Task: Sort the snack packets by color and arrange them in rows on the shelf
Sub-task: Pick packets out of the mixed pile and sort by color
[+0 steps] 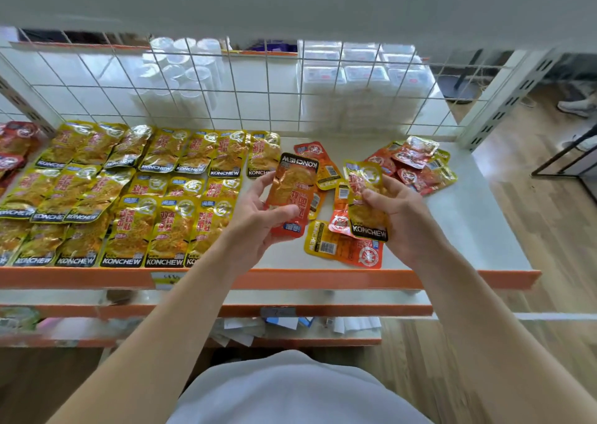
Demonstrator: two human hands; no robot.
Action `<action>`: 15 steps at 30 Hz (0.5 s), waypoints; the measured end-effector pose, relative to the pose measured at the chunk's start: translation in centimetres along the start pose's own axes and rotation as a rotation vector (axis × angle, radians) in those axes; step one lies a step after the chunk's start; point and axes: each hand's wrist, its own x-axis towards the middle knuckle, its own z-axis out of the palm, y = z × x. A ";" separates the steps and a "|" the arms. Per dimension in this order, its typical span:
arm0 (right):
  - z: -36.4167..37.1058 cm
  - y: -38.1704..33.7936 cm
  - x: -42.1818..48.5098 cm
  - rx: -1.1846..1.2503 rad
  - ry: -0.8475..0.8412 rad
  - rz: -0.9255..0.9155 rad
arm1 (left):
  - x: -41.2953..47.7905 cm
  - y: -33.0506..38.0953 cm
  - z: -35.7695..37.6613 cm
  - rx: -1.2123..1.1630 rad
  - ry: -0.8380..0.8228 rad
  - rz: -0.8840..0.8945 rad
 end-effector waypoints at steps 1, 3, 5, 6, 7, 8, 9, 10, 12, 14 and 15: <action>0.1 0.0 -0.2 -0.021 0.004 -0.032 | -0.2 0.0 -0.1 0.038 0.006 0.001; 0.4 -0.1 -0.7 -0.061 0.023 -0.077 | -0.7 0.0 -0.3 0.097 0.040 0.017; 0.8 -0.2 -1.1 -0.074 0.014 -0.097 | -1.3 0.3 -0.7 0.126 0.082 0.053; 1.0 -0.2 -1.3 -0.076 -0.003 -0.105 | -1.6 0.5 -0.9 0.126 0.100 0.077; 1.3 -0.2 -1.5 -0.075 -0.019 -0.113 | -2.0 0.6 -1.1 0.131 0.115 0.099; 1.5 -0.1 -1.5 -0.076 -0.035 -0.118 | -2.7 0.8 -1.4 0.139 0.127 0.119; 1.9 0.2 -1.6 -0.070 -0.052 -0.114 | -3.3 1.0 -1.7 0.164 0.141 0.145; 2.3 0.6 -1.5 -0.072 -0.068 -0.108 | -4.1 1.3 -2.1 0.214 0.161 0.183; 3.1 0.9 -1.7 -0.092 -0.089 -0.108 | -5.0 1.5 -2.9 0.355 0.207 0.250; 5.2 1.9 -1.6 -0.116 -0.143 -0.074 | -6.5 2.0 -4.8 0.389 0.330 0.287; 5.3 2.0 -1.6 -0.121 -0.137 -0.078 | -6.7 2.0 -4.9 0.339 0.339 0.291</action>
